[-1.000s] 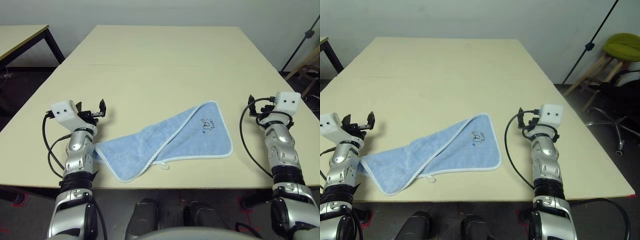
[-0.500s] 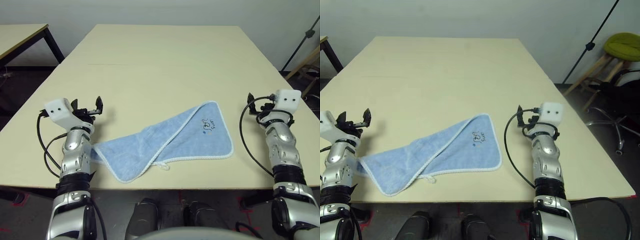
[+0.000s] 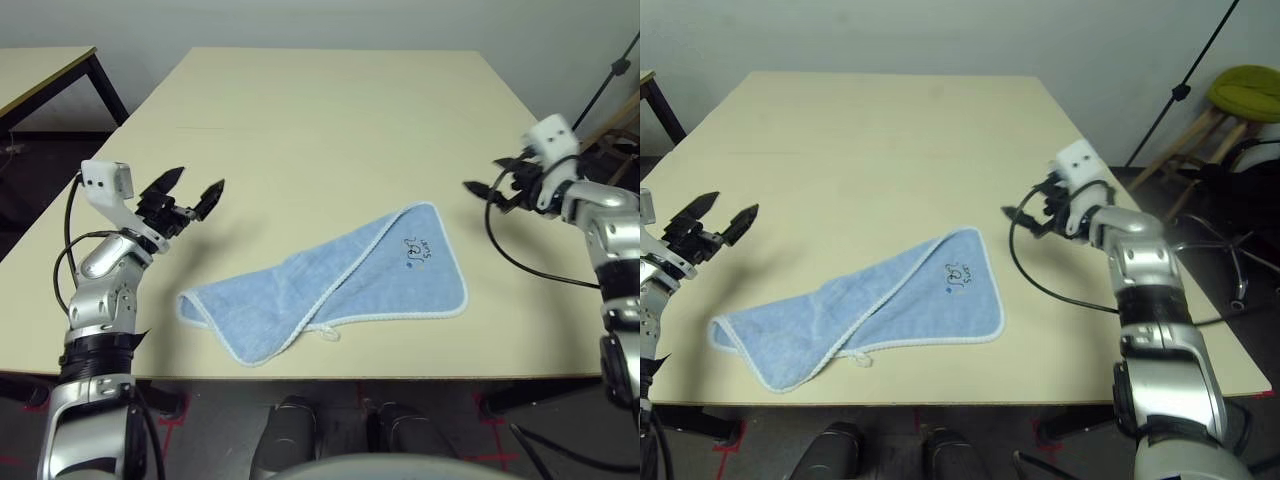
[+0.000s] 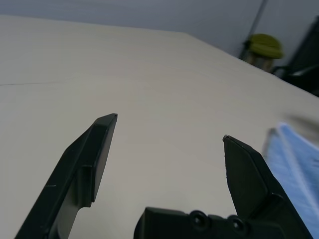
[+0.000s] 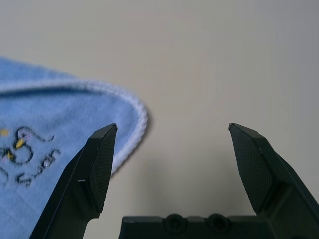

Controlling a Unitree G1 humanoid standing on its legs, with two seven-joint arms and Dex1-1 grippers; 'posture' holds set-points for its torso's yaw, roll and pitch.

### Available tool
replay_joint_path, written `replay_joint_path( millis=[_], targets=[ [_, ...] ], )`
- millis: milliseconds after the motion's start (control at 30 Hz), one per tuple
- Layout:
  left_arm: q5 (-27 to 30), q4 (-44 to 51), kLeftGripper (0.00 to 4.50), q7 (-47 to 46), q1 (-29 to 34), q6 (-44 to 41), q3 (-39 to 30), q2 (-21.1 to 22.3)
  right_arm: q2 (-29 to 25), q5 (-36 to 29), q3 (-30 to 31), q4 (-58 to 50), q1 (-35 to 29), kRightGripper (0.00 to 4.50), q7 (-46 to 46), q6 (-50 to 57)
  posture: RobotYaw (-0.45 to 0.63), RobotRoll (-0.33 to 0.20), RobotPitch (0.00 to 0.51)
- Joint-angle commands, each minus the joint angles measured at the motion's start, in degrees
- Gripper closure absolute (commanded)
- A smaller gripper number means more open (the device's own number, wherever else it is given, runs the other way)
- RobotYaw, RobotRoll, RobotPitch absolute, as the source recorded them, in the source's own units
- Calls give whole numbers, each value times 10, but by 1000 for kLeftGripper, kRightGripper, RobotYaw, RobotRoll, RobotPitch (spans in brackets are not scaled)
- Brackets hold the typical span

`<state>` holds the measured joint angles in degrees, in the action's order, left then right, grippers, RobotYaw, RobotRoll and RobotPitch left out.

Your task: Fold the towel and set it aside.

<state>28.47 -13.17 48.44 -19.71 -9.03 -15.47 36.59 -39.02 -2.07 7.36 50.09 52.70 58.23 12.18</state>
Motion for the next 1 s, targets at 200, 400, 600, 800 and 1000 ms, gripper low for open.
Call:
replay_joint_path(
  millis=[200,400,600,800,1000],
  targets=[
    [46,142,32,82,53,-129,60,25,63,96,55,193,106,0,16,-65,239,0,65],
    [49,177,32,77,65,-149,59,19,82,149,81,239,114,0,12,-55,261,0,62],
    [50,190,0,76,81,-149,56,14,85,183,100,249,100,1008,38,-49,264,0,66],
    [48,190,0,74,82,-148,62,7,81,180,102,230,109,3150,124,-38,253,0,70],
    [47,197,0,71,66,-165,79,2,72,158,75,199,145,4472,154,-34,228,0,78]
  ],
)
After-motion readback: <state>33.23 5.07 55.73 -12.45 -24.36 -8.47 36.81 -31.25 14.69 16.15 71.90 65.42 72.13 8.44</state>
